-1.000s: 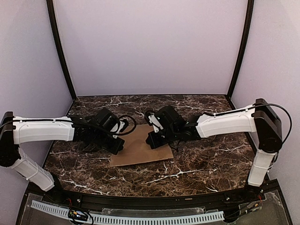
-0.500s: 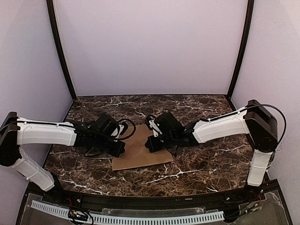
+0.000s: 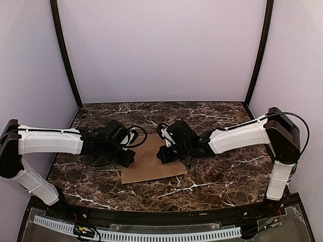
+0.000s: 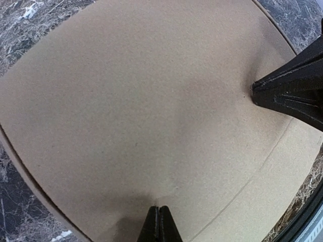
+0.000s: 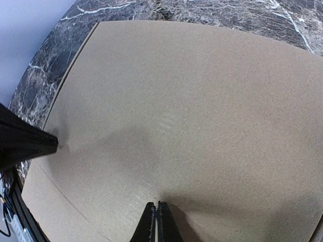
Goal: Fold the paper box
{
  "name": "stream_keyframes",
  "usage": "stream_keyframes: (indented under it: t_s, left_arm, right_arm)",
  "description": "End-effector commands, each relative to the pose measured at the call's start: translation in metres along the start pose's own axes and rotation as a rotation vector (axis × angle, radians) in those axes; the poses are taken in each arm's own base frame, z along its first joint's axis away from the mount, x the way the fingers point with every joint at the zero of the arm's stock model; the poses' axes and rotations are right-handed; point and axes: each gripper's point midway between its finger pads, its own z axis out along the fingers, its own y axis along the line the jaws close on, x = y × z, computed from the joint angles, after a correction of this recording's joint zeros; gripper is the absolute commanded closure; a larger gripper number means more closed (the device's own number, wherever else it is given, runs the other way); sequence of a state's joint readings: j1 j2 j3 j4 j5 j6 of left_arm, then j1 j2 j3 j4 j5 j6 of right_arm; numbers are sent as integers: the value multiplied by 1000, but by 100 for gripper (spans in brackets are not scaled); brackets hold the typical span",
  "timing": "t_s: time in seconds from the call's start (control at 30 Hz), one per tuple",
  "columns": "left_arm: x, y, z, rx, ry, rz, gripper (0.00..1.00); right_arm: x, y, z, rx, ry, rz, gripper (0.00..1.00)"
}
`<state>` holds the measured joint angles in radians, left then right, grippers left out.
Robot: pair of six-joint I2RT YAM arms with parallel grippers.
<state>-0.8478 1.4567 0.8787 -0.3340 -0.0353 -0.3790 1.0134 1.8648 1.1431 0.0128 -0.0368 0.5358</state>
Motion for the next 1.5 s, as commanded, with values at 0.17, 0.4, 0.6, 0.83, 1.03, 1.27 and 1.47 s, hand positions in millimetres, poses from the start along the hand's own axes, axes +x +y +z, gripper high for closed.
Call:
stream_keyframes:
  t_s: [0.17, 0.4, 0.6, 0.83, 1.03, 1.27, 1.47]
  left_arm:
    - [-54, 6, -33, -106, -82, 93, 99]
    - [-84, -17, -18, -38, -83, 143, 99]
    - [-83, -31, 5, 26, -48, 153, 99]
    - [-69, -29, 17, 27, -1, 158, 99]
    - [-59, -18, -4, -10, 1, 118, 92]
    - [-30, 3, -54, -40, -41, -8, 40]
    - [17, 5, -64, 43, 1, -166, 25]
  right_arm:
    - [-22, -17, -83, 111, -76, -48, 79]
    - [-1, -28, -126, 120, -72, -32, 54]
    - [40, -46, -130, 113, -17, 29, 44]
    - [74, -57, -122, 112, 49, 116, 44]
    - [76, -50, -112, 74, 88, 140, 42]
    - [69, -54, -103, 73, 97, 156, 41]
    - [67, -54, -92, 44, 111, 170, 42]
